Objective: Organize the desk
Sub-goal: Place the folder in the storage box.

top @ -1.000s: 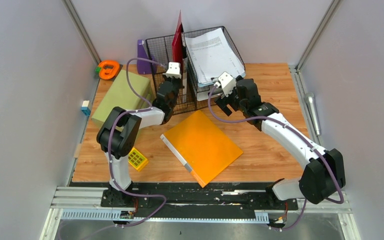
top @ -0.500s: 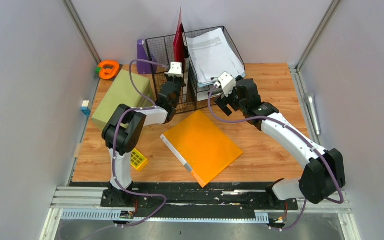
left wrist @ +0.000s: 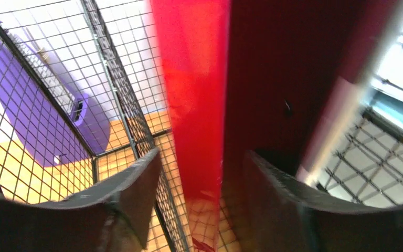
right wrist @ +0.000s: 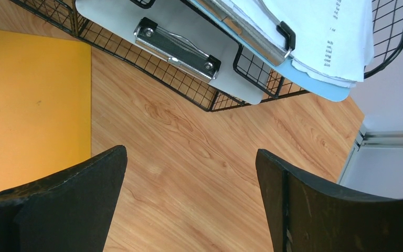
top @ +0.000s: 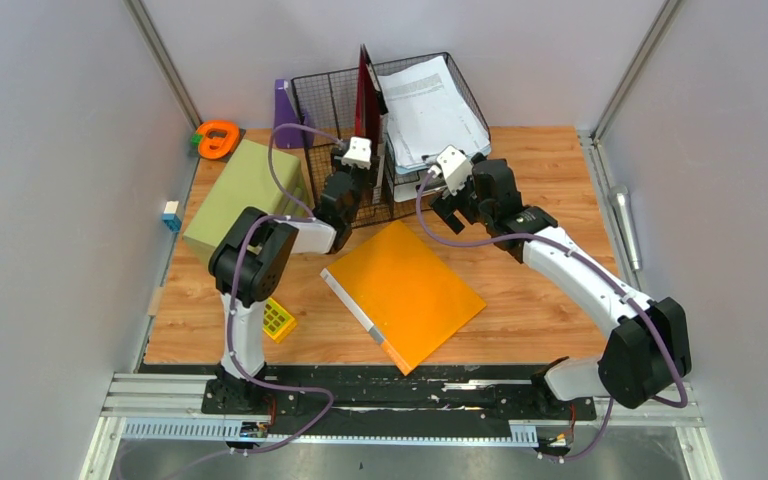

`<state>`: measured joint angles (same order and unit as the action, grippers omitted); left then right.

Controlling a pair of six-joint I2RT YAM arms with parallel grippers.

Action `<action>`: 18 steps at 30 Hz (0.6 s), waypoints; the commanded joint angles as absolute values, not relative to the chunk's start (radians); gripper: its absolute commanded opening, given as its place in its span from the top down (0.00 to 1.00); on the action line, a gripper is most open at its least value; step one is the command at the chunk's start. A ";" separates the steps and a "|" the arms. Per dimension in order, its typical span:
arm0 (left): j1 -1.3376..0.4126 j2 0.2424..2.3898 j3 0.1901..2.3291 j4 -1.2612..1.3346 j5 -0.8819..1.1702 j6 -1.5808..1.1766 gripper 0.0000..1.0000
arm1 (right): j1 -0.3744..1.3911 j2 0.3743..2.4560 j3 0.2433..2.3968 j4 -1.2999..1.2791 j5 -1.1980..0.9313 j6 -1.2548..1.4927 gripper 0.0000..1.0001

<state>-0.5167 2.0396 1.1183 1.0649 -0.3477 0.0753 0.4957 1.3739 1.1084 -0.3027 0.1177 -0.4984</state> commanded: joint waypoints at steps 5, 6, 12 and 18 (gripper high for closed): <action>-0.526 1.848 1.087 0.924 -0.302 0.123 0.08 | 0.494 1.335 1.065 -0.313 0.076 -0.474 0.06; -0.527 1.831 1.088 0.871 -0.303 0.125 0.03 | 0.494 1.327 1.056 -0.320 0.060 -0.475 0.06; -0.527 1.629 1.094 0.549 -0.291 0.129 0.00 | 0.504 1.272 0.992 -0.389 -0.135 -0.500 0.05; -0.527 1.466 1.169 -0.130 -0.048 0.227 0.00 | 0.557 1.200 0.878 -0.425 -0.319 -0.519 0.03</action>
<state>-0.5224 1.5585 1.1038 0.3779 -0.2466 0.1352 0.5194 1.2549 0.9298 -0.3969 -0.1520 -0.5007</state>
